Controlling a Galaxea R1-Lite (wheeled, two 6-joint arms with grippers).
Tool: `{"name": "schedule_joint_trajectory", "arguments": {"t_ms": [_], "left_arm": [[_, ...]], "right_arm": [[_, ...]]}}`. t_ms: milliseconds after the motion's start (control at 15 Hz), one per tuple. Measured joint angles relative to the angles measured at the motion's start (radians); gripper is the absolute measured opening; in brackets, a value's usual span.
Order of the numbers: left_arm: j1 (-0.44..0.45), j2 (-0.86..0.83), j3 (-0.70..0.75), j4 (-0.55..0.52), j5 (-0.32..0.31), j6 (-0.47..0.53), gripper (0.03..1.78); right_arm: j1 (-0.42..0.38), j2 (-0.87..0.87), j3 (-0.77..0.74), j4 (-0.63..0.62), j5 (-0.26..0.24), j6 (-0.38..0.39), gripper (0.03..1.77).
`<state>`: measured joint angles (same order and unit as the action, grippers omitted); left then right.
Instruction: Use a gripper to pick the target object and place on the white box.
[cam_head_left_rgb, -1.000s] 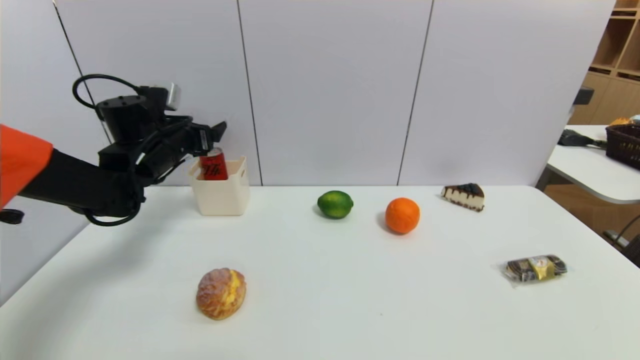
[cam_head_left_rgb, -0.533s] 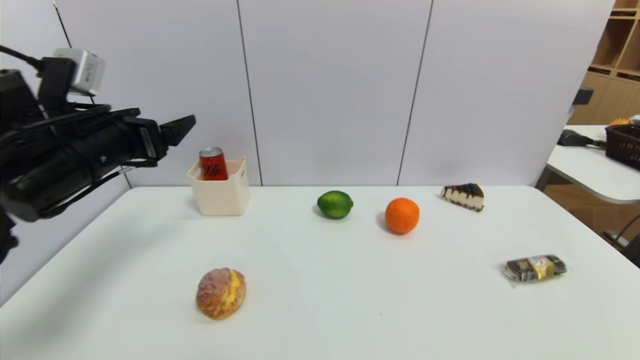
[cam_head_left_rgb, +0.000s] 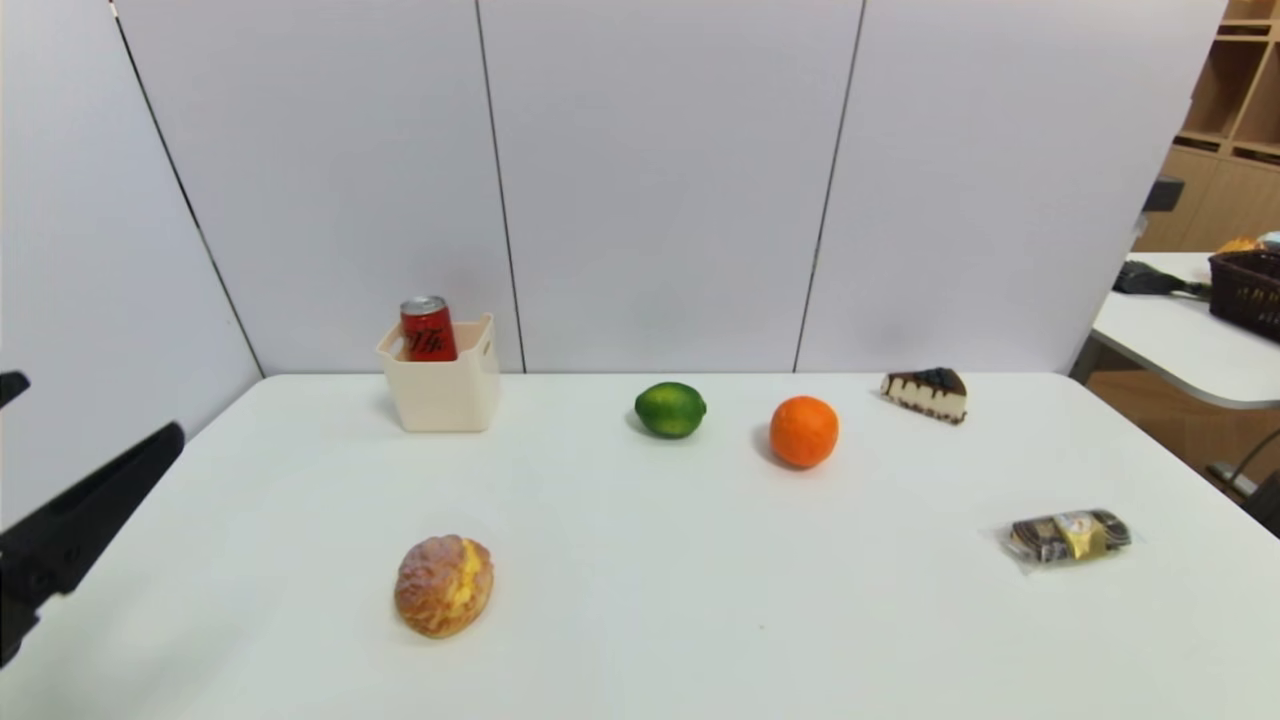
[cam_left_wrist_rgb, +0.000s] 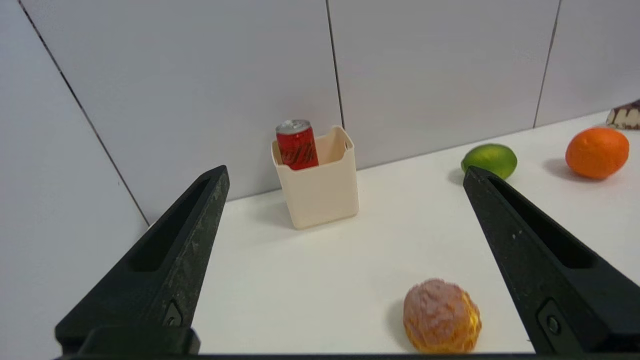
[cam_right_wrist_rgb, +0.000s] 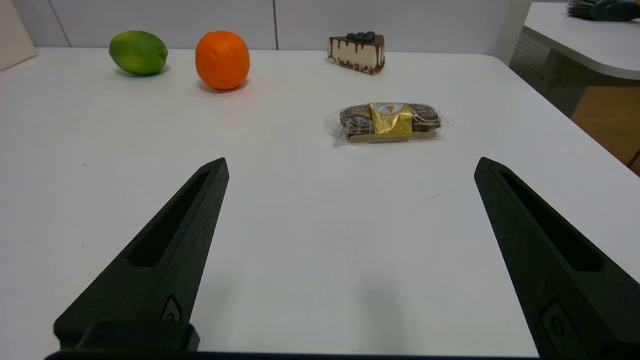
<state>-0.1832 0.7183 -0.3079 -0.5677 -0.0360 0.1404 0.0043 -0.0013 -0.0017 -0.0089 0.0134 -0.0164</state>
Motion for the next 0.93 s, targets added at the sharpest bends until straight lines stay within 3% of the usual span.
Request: {"name": "schedule_joint_trajectory", "arguments": {"t_ms": [267, 600, 933], "left_arm": [[0.050, -0.259, 0.178, 0.102, -0.004, 0.007, 1.69], [0.162, -0.506, 0.293, 0.307, -0.065, 0.005, 1.69], [0.183, -0.690, 0.307, 0.565, -0.006, -0.011, 1.69]], "right_arm": [[-0.001, 0.000, 0.000, 0.000, -0.001, 0.000, 1.70], [0.000, 0.000, 0.000, 0.000, 0.000, 0.000, 1.70], [0.000, 0.000, 0.000, 0.000, 0.000, 0.000, 1.70]]}}
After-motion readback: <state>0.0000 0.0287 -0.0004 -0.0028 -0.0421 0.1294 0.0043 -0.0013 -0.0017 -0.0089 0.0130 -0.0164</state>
